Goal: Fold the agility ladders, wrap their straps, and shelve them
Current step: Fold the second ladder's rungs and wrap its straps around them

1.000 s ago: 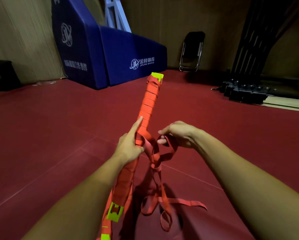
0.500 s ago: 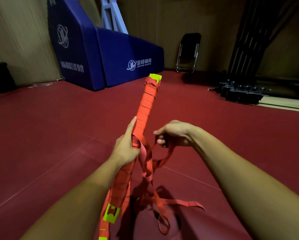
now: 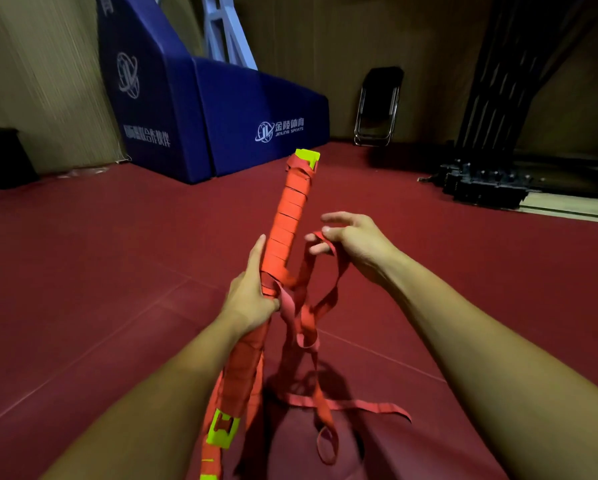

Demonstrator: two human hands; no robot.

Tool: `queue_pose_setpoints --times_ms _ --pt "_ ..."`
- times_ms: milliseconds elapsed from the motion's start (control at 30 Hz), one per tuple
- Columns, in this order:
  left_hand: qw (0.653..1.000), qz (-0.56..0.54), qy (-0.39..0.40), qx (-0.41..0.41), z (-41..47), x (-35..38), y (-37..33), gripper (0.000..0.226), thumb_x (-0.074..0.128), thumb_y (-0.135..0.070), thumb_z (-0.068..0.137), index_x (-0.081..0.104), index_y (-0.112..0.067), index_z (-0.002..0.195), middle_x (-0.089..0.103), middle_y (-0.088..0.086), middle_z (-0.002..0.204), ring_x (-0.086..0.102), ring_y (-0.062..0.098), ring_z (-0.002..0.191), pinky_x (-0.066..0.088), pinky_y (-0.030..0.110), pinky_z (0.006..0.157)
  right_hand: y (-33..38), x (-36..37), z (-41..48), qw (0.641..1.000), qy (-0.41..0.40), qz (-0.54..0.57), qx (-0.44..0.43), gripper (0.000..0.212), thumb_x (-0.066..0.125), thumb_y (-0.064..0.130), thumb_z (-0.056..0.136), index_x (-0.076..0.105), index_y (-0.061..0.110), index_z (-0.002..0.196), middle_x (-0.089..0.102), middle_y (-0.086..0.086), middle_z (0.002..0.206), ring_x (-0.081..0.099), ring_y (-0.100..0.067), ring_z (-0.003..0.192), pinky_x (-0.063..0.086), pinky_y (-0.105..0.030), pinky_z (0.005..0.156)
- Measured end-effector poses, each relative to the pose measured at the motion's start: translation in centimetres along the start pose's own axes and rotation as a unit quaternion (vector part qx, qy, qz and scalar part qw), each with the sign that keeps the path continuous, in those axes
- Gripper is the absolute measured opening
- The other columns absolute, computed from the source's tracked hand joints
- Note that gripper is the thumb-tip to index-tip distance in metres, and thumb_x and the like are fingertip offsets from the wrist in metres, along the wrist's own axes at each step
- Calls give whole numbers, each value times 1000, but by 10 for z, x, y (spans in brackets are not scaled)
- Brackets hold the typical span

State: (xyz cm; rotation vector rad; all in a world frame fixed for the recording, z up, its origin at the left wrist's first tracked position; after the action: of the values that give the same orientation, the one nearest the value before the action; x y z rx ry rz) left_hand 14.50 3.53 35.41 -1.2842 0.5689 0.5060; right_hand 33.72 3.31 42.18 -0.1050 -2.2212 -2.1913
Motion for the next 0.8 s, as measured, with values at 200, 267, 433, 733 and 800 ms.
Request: queue_pose_setpoints --times_ms 200,267,433,733,800 --pt "1000 2 -5 -13 -1 -2 0 121 75 -10 71 -2 -60 149 69 7 97 67 26 85 57 38 79 -12 7 -8 997 35 11 70 36 34 -19 86 59 -9 110 66 -22 99 72 -31 90 58 -34 79" --pt "1000 4 -5 -13 0 -2 1 119 74 -11 71 -3 -60 148 69 6 98 67 27 87 57 40 81 -11 7 -9 995 26 66 77 11 53 -1 91 63 0 95 65 -14 82 70 -24 74 58 -35 80" --pt "1000 -14 -3 -24 1 -2 4 119 74 -11 71 -2 -60 148 69 6 97 67 24 84 57 39 81 -25 1 -1 994 3 25 104 16 63 -1 93 53 6 82 50 -8 63 65 -16 48 60 -31 61" --pt "1000 -1 -11 -9 1 -3 2 121 75 -9 71 -3 -62 147 68 6 100 67 28 87 57 40 78 -46 12 -7 973 88 16 211 22 42 -8 92 57 0 105 60 -13 83 63 -17 69 55 -30 64" --pt "1000 -2 -10 -10 2 -3 1 122 75 -7 72 -4 -61 147 68 7 100 66 26 86 55 38 76 -48 3 -3 973 72 -117 184 15 71 15 87 60 5 86 55 -6 65 55 -18 54 51 -27 53"
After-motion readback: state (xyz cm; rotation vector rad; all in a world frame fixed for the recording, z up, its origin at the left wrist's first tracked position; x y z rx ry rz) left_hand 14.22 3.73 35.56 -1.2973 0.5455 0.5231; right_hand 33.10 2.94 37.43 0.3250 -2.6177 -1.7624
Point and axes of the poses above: each hand's wrist, its own z-axis towards the middle knuckle, its own x-axis out of the palm, y = z × x, the point moved 8 cm from there along z, towards the middle knuckle
